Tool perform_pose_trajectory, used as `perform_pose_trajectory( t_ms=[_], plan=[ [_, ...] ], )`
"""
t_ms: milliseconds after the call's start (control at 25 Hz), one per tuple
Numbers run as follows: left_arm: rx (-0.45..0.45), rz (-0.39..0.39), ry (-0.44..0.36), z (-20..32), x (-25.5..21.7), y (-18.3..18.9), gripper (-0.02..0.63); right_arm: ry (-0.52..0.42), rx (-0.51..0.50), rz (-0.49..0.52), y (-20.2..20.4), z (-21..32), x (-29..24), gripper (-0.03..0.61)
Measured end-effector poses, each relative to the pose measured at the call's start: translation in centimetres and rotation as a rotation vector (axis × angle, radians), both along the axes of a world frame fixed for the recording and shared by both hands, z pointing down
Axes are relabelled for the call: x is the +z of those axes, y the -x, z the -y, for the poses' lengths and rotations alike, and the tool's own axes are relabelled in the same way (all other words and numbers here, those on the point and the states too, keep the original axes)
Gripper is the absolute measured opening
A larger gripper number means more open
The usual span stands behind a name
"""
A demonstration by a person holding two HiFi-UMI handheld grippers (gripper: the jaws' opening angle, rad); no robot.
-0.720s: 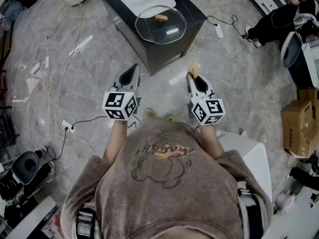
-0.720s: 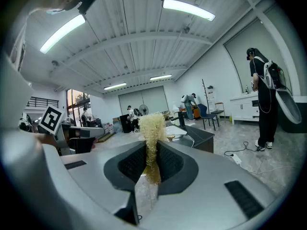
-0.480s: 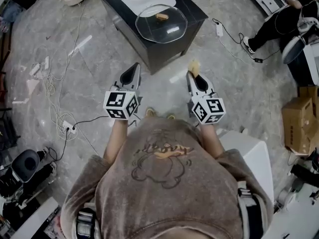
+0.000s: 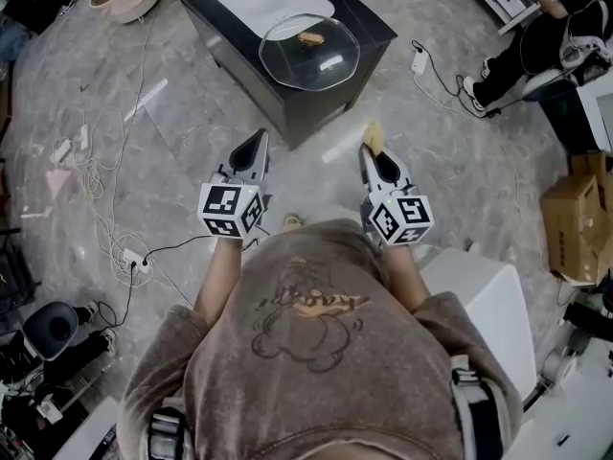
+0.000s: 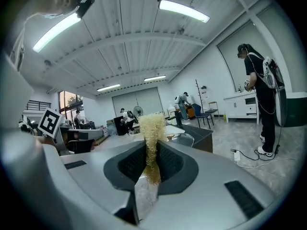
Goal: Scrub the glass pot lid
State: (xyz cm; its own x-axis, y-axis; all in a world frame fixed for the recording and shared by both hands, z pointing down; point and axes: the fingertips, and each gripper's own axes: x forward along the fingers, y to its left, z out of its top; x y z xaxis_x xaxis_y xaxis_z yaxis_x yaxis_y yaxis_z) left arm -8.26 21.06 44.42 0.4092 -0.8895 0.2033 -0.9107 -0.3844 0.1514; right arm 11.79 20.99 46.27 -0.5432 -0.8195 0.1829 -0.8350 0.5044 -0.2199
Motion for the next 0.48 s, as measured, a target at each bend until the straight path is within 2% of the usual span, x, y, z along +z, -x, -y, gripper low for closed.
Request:
perform_pose_trajectory(
  t_ms=[200, 480],
  plan=[
    [0.020, -0.004, 0.001, 1.3, 0.2, 0.8, 0.018, -0.002, 0.012, -0.005, 1.1, 1.1, -0.1, 0.048],
    [0.021, -0.025, 0.008, 5.6, 1.3, 2.0, 0.018, 0.009, 0.018, -0.013, 2.0, 5.2, 1.0, 0.048]
  ],
)
